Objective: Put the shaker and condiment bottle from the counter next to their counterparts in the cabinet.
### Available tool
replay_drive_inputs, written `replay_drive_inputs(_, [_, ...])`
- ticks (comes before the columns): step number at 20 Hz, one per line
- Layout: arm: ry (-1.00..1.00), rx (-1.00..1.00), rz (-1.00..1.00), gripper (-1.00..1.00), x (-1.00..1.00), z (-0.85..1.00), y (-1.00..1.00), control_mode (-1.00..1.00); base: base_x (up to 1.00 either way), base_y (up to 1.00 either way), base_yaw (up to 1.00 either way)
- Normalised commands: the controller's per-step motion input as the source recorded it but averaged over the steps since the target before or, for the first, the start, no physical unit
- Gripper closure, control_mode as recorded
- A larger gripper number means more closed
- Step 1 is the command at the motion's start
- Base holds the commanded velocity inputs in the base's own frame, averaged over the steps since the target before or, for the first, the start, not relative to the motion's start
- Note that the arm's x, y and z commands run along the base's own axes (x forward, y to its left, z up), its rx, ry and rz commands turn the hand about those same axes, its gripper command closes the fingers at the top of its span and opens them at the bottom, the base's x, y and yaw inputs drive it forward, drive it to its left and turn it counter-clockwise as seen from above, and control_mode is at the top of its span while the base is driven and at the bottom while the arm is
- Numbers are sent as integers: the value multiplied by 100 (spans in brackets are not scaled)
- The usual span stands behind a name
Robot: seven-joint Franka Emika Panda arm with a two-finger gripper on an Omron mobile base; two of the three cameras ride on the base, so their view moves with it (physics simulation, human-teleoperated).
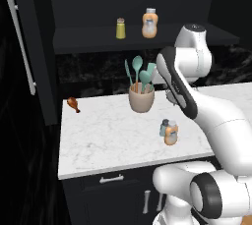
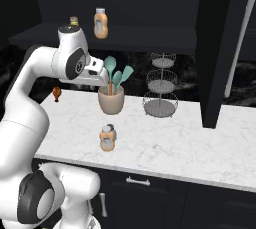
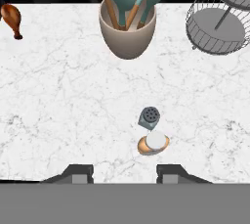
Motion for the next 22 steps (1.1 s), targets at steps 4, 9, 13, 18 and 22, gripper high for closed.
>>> replay_drive_inputs(4, [-2, 0, 0, -100, -11, 0, 0, -100, 0, 0, 0])
replay_drive_inputs(9, [-3, 1, 0, -100, -9, 0, -5, -100, 0, 0, 0])
replay_drive_inputs(13, [1, 0, 0, -100, 0, -2, -6, -100, 0, 0, 0])
replay_drive_inputs(18, [0, 0, 0, -100, -3, -6, -14, -100, 0, 0, 0])
replay_drive_inputs(22, [0, 0, 0, -100, -19, -22, -20, -100, 0, 0, 0])
